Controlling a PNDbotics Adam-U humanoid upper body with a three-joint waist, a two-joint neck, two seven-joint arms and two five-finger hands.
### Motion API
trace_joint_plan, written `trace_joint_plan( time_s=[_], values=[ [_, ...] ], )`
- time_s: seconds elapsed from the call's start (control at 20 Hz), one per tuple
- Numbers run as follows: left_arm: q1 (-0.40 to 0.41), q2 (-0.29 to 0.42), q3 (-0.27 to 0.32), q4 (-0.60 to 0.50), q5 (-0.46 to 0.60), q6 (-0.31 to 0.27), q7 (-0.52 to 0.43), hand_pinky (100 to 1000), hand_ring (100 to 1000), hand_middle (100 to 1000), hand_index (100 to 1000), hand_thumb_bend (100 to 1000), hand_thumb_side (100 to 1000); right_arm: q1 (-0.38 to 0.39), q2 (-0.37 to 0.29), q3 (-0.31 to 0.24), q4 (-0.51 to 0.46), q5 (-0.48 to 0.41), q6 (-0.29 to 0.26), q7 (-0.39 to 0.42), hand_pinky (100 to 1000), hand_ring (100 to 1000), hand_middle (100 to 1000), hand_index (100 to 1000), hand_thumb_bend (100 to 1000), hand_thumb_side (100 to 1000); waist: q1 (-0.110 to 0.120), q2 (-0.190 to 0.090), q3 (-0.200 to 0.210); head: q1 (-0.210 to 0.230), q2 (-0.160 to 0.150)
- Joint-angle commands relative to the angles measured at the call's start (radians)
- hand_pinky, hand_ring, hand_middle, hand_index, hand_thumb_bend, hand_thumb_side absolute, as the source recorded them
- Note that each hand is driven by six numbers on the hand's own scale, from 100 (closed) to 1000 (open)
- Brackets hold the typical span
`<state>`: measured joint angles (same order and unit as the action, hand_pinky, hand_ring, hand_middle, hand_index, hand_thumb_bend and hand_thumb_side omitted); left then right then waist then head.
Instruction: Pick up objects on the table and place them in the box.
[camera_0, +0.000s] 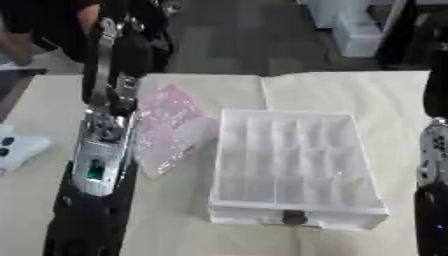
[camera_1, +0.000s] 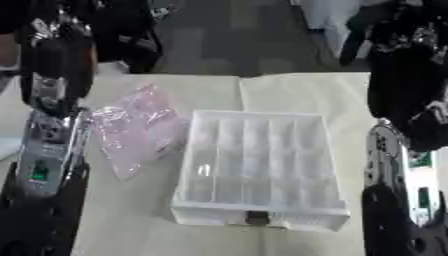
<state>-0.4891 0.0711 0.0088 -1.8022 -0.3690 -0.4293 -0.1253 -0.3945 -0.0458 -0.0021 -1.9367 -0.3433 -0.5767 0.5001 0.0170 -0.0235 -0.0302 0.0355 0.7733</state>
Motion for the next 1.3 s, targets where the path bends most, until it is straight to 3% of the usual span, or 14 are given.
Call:
trace_joint_plan(
  time_s=[0.05,0.15,0.35,0.65,0.95,1.3],
  values=[
    [-0.095,0.091,0.004,0.101,-0.174,0.058,-0.088,751,841,920,960,690,659,-0.002,-0.008,-0.003,-0.006,-0.001,0.002,0.009,316,595,839,826,100,830,0.005,-0.014,-0.005,-0.006,-0.003],
    [-0.172,0.159,-0.016,0.219,-0.278,0.061,-0.132,765,857,932,966,729,641,0.001,-0.009,-0.001,-0.006,-0.002,0.005,0.012,314,594,840,825,100,828,0.009,-0.015,-0.007,-0.003,-0.003],
    [-0.275,0.247,-0.055,0.452,-0.387,0.013,-0.170,778,867,941,971,791,604,0.005,-0.011,0.001,-0.006,-0.005,0.010,0.021,313,594,841,823,100,827,0.014,-0.016,-0.011,0.005,-0.003],
    [-0.382,0.338,-0.081,0.717,-0.472,-0.083,-0.190,780,864,945,977,773,617,0.010,-0.015,0.001,-0.005,-0.009,0.015,0.030,312,593,841,822,100,826,0.019,-0.019,-0.014,0.008,-0.003],
    [-0.465,0.408,-0.122,0.978,-0.383,-0.208,-0.281,769,857,944,977,754,625,0.016,-0.019,-0.002,-0.001,-0.009,0.016,0.036,312,593,842,822,100,825,0.022,-0.025,-0.009,0.002,-0.003],
    [-0.496,0.449,-0.150,1.111,-0.279,-0.257,-0.375,750,841,931,969,758,614,0.018,-0.025,-0.006,0.002,-0.004,0.012,0.036,311,593,842,822,100,826,0.024,-0.029,-0.001,-0.014,-0.003]
  ],
)
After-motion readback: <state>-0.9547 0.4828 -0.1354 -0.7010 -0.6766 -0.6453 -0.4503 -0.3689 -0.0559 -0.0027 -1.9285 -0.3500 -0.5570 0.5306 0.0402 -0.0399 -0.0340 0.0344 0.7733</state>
